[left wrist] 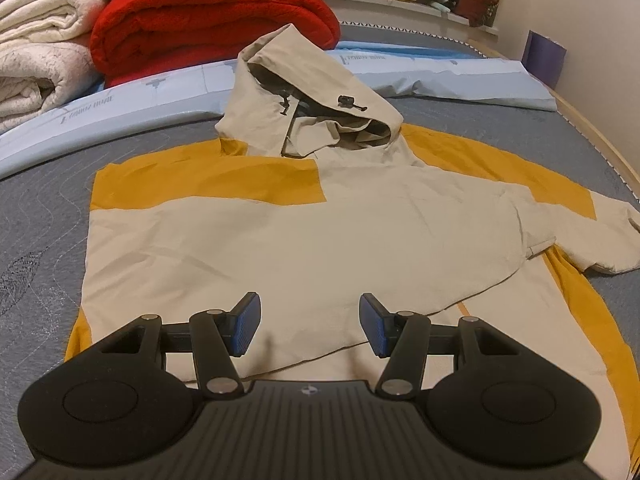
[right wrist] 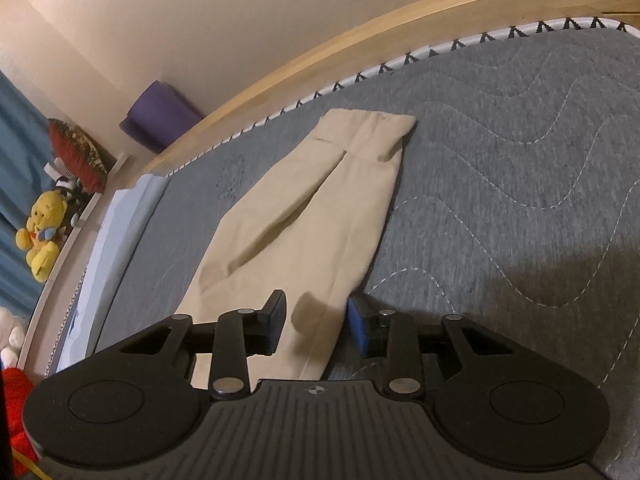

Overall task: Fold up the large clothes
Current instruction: 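Close the right gripper on the sleeve cuff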

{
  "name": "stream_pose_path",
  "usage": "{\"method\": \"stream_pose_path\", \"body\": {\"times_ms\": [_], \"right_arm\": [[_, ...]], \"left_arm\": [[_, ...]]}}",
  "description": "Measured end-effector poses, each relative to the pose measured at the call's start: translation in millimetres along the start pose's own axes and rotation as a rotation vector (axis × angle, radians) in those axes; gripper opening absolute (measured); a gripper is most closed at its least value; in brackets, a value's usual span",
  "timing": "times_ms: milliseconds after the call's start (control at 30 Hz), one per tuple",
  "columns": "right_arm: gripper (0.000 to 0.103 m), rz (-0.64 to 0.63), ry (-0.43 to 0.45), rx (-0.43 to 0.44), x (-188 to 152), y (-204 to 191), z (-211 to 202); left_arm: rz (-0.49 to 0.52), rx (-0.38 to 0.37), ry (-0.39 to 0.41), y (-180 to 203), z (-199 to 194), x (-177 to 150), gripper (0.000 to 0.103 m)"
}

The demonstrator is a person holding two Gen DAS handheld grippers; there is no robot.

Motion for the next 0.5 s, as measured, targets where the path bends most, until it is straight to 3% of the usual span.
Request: {"method": "stream_pose_path", "body": {"times_ms": [233, 300, 400, 500], "right_arm": [[0.007, 0.005, 0.045, -0.035, 4, -7, 1], [0.004, -0.097, 0.121, -0.061, 5, -28, -16], [0.003, -0.347, 0.3, -0.048, -1, -91, -64], [0.003, -0.533, 0.459, 0.102, -29, -164, -133]], "left_arm": [[0.01, 0.009, -0.001, -3, -3, -2, 0.06], [-0.002, 0.014, 0.004, -6, -6, -1, 0.06], [-0.024, 0.016, 0.02, -16, -15, 3, 0.06], [-0.051, 0.016, 0.037, -28, -25, 7, 0.06]]}}
Point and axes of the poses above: each gripper's, at about its wrist camera, not at the fingertips, and z roughly the way its jaws point, y to its right, x to its top, the point moved 4 cm from there along z, roughly the way its jaws point, and after that the axes turned 11 degrees about -x, right-handed, at the moved point
